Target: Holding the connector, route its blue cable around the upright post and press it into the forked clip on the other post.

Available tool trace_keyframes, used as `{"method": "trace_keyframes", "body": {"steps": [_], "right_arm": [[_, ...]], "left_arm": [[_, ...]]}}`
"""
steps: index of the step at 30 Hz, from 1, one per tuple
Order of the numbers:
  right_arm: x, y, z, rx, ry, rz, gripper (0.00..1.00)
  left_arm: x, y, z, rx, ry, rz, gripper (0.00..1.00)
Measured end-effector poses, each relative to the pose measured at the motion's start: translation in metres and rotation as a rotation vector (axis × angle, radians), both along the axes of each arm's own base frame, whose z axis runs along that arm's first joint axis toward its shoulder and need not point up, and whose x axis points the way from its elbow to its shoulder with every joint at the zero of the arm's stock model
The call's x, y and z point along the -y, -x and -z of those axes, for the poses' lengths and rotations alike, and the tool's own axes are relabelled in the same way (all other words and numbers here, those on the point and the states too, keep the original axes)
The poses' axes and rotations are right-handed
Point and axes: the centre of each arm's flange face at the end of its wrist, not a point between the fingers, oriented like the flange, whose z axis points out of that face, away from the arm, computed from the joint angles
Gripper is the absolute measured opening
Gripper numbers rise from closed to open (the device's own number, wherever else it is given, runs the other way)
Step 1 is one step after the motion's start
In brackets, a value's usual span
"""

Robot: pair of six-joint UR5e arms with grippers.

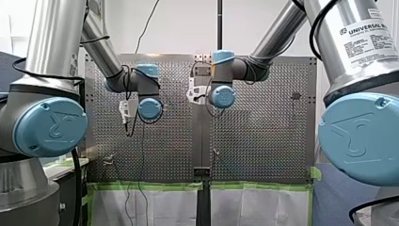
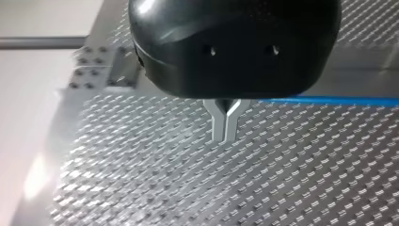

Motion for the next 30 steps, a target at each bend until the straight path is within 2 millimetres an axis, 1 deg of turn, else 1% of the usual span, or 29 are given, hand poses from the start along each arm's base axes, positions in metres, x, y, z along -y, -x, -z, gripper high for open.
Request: {"method": "trace_keyframes", "body": {"steps": [3,15,20,26,27,30], "right_arm": [[0.002,-0.006,-0.009,-0.001,0.003,-0.022,0.00],[0.012,-0.022,-0.052,0.003,0.014,-0.068,0.00],[0.014,-0.030,-0.068,0.001,0.018,-0.103,0.00],[0.017,-0.038,-0.087,-0.002,0.021,-0.133,0.00],[0.017,-0.039,-0.091,-0.002,0.020,-0.135,0.00],[0.021,-0.043,-0.104,0.008,0.027,-0.141,0.00]], "left_arm": [[-0.003,-0.003,-0.016,0.018,0.024,-0.017,0.00],[-0.024,-0.006,-0.070,0.067,0.083,-0.077,0.00],[-0.033,-0.011,-0.099,0.100,0.099,-0.096,0.00],[-0.051,-0.017,-0.133,0.140,0.115,-0.102,0.00],[-0.055,-0.018,-0.141,0.149,0.114,-0.102,0.00],[-0.064,-0.022,-0.158,0.166,0.112,-0.102,0.00]]}}
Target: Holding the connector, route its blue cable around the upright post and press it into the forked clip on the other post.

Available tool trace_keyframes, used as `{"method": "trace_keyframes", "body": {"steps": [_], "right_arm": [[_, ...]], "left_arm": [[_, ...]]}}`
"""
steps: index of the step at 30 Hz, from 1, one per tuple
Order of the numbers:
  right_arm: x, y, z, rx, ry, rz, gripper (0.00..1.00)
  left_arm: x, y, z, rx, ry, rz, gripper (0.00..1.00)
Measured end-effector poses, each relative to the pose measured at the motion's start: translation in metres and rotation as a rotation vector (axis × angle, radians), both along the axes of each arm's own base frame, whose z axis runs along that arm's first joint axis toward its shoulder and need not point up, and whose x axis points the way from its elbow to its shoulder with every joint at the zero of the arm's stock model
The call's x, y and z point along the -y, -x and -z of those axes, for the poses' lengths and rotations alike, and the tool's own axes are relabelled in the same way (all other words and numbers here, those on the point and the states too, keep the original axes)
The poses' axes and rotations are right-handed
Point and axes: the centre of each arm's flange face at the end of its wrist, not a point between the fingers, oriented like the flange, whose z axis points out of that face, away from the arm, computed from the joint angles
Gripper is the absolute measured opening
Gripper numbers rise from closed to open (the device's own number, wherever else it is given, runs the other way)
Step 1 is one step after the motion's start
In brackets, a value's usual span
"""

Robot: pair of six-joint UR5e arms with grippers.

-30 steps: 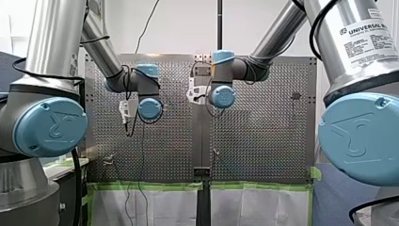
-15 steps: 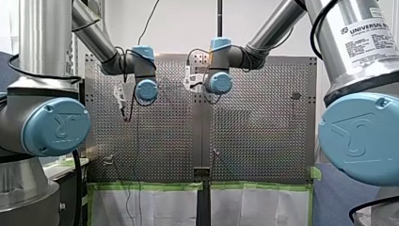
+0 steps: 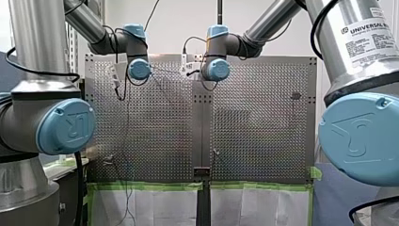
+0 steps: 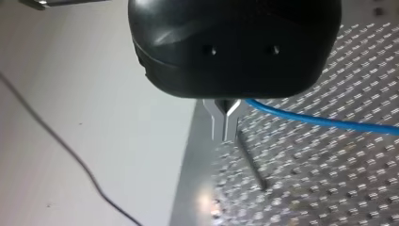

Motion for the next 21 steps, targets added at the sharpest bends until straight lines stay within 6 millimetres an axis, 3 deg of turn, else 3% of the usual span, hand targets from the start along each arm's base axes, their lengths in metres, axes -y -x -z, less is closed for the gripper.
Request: {"method": "trace_keyframes", "body": {"steps": [13,21], "right_arm": [[0.012,-0.009,-0.046,0.030,0.026,-0.010,0.00],[0.022,-0.012,-0.078,0.071,0.062,-0.008,0.00]], "left_arm": [[-0.030,-0.034,-0.037,-0.004,-0.025,-0.004,0.00],[-0.034,-0.051,-0.052,-0.024,-0.028,0.012,0.00]]}}
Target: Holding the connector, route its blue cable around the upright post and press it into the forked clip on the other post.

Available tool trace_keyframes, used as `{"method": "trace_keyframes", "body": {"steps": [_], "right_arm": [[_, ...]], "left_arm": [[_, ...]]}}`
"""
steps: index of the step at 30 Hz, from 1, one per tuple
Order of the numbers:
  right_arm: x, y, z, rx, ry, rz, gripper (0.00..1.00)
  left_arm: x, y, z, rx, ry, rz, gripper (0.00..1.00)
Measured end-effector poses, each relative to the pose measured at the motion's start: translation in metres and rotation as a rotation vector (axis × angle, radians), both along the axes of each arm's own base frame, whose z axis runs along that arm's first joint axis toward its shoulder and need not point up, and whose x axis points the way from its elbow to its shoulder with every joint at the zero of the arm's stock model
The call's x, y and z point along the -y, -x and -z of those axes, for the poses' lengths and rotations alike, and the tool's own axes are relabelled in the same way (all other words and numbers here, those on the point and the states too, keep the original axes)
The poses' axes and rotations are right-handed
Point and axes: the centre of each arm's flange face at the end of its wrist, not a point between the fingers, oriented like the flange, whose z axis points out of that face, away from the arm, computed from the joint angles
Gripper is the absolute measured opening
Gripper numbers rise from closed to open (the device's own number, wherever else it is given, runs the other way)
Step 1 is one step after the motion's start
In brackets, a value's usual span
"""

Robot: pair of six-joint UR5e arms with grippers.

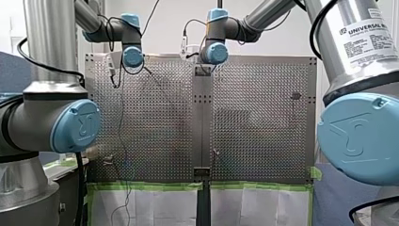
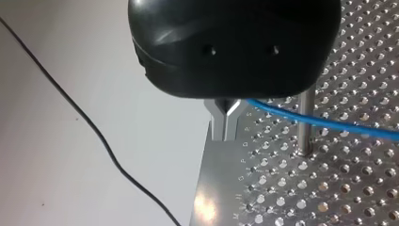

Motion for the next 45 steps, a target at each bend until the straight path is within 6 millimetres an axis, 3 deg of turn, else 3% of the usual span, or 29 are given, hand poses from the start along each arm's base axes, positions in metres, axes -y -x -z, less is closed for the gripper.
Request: {"method": "trace_keyframes", "body": {"steps": [5,13,23,31,36,45], "right_arm": [[0.006,-0.003,-0.021,0.032,0.028,-0.007,0.00],[0.016,-0.007,-0.045,0.067,0.058,-0.017,0.00],[0.029,-0.017,-0.035,0.045,0.039,-0.022,0.00],[0.032,-0.025,-0.022,0.029,0.028,-0.035,0.00],[0.035,-0.028,-0.012,0.015,0.017,-0.033,0.00],[0.041,-0.026,-0.005,0.000,0.005,-0.021,0.00]], "left_arm": [[0.000,-0.016,-0.001,-0.020,0.004,0.015,0.00],[-0.007,-0.036,-0.022,0.024,0.050,0.030,0.00],[-0.018,-0.065,-0.034,0.026,0.048,0.042,0.00],[-0.044,-0.076,-0.033,0.022,0.041,0.031,0.00],[-0.059,-0.087,-0.022,0.000,0.033,0.028,0.00],[-0.062,-0.100,-0.004,-0.034,0.034,0.064,0.00]]}}
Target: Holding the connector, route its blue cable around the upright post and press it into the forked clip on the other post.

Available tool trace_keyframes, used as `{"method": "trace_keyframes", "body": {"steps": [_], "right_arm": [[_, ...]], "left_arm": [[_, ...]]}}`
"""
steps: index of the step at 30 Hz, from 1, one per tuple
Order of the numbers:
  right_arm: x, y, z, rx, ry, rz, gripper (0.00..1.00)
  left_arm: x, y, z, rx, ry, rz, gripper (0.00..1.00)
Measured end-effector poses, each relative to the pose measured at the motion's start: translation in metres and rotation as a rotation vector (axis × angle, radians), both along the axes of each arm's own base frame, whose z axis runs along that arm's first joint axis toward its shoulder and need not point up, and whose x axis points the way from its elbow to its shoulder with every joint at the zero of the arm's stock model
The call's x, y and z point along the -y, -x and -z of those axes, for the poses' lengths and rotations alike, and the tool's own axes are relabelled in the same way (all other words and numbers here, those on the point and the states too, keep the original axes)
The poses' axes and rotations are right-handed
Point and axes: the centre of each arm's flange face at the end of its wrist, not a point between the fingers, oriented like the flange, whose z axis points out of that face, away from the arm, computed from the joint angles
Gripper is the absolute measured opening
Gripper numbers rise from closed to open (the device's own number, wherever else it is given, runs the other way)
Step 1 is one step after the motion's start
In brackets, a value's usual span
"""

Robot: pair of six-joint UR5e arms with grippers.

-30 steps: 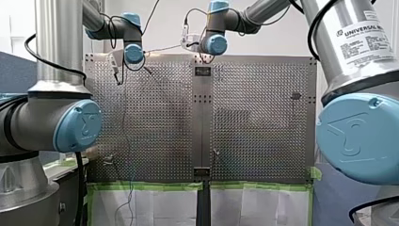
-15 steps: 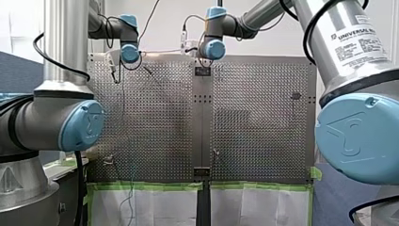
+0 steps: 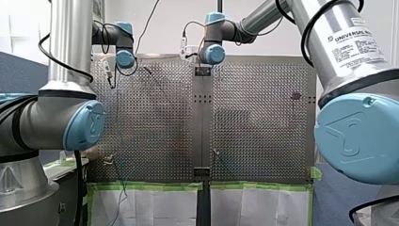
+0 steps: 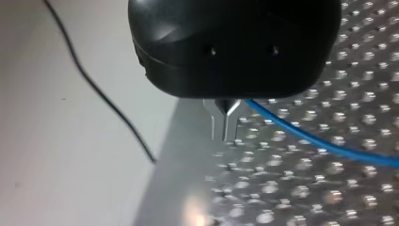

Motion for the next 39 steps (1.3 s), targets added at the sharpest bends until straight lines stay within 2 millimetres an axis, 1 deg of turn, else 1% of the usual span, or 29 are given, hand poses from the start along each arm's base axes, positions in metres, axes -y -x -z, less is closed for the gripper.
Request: {"method": "trace_keyframes", "body": {"steps": [9,13,18,21,26,31,34,35,36,37,38,39], "right_arm": [[0.008,-0.001,0.015,-0.022,-0.014,0.010,0.00],[0.013,0.000,0.019,-0.027,-0.013,0.022,0.00],[0.021,0.001,0.026,-0.028,-0.013,0.032,0.00],[0.028,0.001,0.036,-0.038,-0.022,0.040,0.00],[0.039,0.002,0.061,-0.081,-0.045,0.066,0.00],[0.046,0.005,0.083,-0.123,-0.081,0.095,0.00],[0.048,0.008,0.094,-0.137,-0.099,0.113,0.00],[0.048,0.009,0.097,-0.141,-0.103,0.116,0.00],[0.048,0.010,0.100,-0.143,-0.105,0.119,0.00],[0.048,0.012,0.104,-0.145,-0.109,0.122,0.00],[0.048,0.013,0.108,-0.147,-0.111,0.123,0.00],[0.048,0.014,0.111,-0.148,-0.113,0.124,0.00]], "left_arm": [[0.003,-0.021,0.039,-0.074,-0.013,0.042,0.00],[0.003,-0.028,0.046,-0.086,-0.013,0.051,0.00],[0.003,-0.032,0.048,-0.086,-0.008,0.066,0.00],[0.002,-0.033,0.049,-0.086,-0.003,0.072,0.00],[0.003,-0.034,0.053,-0.092,0.006,0.080,0.00],[0.007,-0.040,0.072,-0.134,0.004,0.103,0.00],[0.011,-0.042,0.080,-0.152,0.000,0.112,0.00],[0.012,-0.042,0.081,-0.154,0.000,0.115,0.08],[0.013,-0.042,0.082,-0.155,-0.002,0.118,0.08],[0.014,-0.042,0.083,-0.157,-0.005,0.122,0.16],[0.014,-0.042,0.083,-0.159,-0.009,0.126,0.27],[0.015,-0.042,0.084,-0.160,-0.013,0.128,0.27]]}}
